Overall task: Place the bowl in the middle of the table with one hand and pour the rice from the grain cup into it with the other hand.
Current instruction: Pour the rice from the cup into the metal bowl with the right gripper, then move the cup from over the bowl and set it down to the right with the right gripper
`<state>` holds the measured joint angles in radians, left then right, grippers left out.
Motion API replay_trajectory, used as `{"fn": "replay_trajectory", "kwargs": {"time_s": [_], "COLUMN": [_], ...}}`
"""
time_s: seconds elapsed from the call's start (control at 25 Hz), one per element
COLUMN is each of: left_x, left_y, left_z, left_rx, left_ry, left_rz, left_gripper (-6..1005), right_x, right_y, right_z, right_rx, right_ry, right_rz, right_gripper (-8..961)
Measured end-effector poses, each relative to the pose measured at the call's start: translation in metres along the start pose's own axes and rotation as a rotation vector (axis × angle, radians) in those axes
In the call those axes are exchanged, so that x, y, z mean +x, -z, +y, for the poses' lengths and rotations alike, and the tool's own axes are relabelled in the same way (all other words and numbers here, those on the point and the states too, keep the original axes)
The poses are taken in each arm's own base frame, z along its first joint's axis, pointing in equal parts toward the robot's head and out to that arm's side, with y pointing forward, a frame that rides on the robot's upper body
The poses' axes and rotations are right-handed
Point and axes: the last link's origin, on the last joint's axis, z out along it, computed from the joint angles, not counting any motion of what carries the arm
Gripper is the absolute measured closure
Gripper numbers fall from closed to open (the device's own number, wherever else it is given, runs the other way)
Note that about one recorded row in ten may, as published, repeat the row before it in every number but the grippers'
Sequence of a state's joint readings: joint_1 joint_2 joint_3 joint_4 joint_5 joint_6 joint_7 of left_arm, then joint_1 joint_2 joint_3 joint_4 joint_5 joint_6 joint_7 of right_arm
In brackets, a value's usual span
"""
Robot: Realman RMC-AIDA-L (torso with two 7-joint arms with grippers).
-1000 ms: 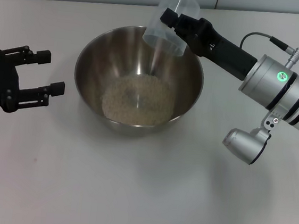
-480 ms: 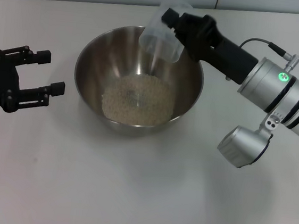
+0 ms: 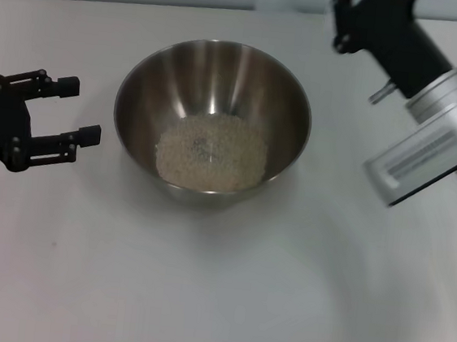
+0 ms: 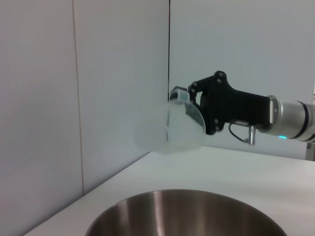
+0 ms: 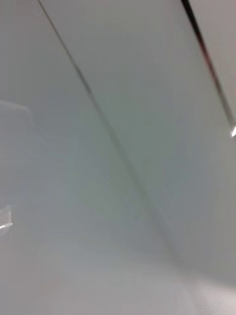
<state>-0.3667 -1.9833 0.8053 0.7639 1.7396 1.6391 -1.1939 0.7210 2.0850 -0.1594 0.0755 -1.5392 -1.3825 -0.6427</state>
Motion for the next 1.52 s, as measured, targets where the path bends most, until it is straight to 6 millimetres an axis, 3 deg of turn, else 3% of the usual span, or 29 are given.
{"fn": "replay_trajectory", "kwargs": {"time_s": [0.24, 0.44, 0.64, 1.04, 1.52], "left_x": [0.001, 0.002, 0.003, 0.006, 0.006], "left_y": [-0.001, -0.001, -0.002, -0.003, -0.003], "left_z": [-0.001, -0.001, -0.002, -0.004, -0.003], "left_rx": [-0.001, -0.002, -0.002, -0.004, -0.003], "left_ry": [-0.004, -0.007, -0.011, -0.025, -0.026], "left_rz": [0.003, 0.004, 0.003, 0.002, 0.002], "left_gripper": [246, 246, 246, 247, 246], "right_x": [0.035, 0.060, 0.069, 0.074, 0.078], "right_y": [0.019, 0.037, 0.053, 0.058, 0.060], "right_z": [-0.013, -0.017, -0.014, 0.009, 0.021], "right_rx": [0.037, 0.021, 0.003, -0.076, -0.106], "right_ry": [-0.402, -0.633, -0.770, -0.900, -0.914], "right_rz": [0.159, 0.279, 0.333, 0.448, 0.525], "right_gripper": [949, 949, 949, 949, 948]}}
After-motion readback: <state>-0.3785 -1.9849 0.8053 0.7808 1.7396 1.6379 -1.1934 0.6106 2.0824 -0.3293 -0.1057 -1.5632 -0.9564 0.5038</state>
